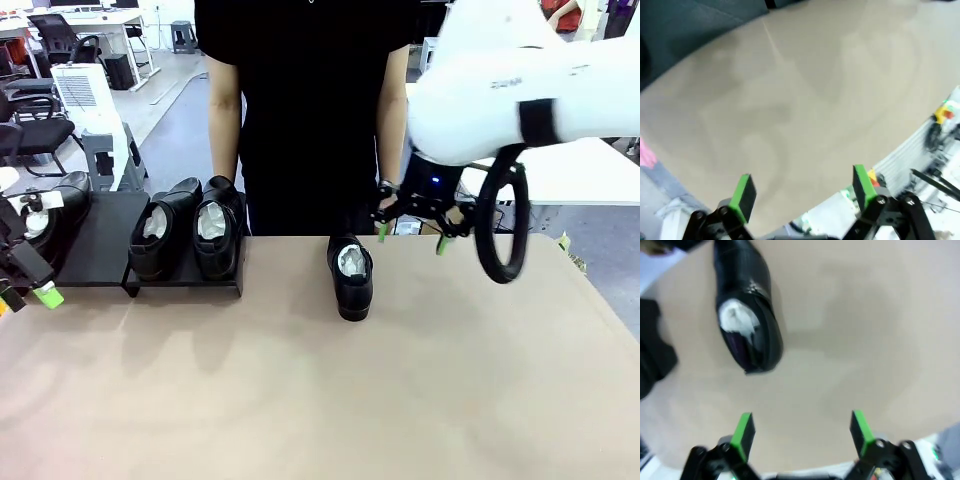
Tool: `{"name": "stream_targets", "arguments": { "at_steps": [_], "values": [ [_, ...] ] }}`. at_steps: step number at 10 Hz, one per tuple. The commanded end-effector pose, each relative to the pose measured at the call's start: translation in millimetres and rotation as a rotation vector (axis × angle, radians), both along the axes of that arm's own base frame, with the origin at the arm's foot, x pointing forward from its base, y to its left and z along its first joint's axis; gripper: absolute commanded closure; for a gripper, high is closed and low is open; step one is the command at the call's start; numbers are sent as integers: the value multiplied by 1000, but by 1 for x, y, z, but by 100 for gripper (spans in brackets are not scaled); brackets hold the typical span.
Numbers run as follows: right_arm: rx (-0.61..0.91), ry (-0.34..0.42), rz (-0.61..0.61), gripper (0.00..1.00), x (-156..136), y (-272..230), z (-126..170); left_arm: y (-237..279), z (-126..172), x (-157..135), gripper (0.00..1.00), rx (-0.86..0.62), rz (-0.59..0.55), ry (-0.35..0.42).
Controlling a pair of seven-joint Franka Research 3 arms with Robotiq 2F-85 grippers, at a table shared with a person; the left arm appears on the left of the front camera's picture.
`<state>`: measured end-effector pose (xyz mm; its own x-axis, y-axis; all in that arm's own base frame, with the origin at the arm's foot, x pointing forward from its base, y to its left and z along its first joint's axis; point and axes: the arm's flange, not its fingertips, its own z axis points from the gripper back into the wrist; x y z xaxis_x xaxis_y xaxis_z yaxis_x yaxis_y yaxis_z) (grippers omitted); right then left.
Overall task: Organize the shoes by placing them on the stand.
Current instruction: Pick up one Shoe and place it in the middle of the table.
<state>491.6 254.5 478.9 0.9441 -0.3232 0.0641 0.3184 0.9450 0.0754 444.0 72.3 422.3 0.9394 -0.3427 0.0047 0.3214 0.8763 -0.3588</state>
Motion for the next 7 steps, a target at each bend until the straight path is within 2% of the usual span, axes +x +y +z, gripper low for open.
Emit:
{"name": "stream_targets", "arguments": {
  "at_steps": [1,3,4,5,6,7],
  "values": [
    [33,9,18,0,-20,-17,6,1,1,-3,0,-8,-1,1],
    [33,9,18,0,-20,-17,6,1,1,-3,0,-8,-1,1],
    [7,11,0,0,3,0,-4,1,1,-3,0,-8,-1,1],
    [-101,-34,12,0,-2,14,-12,1,1,-3,0,-8,-1,1],
    [-144,-49,17,0,10,26,-25,1,1,-3,0,-8,-1,1],
    [-178,-36,103,0,32,31,-40,1,1,-3,0,-8,-1,1]
  ]
}}
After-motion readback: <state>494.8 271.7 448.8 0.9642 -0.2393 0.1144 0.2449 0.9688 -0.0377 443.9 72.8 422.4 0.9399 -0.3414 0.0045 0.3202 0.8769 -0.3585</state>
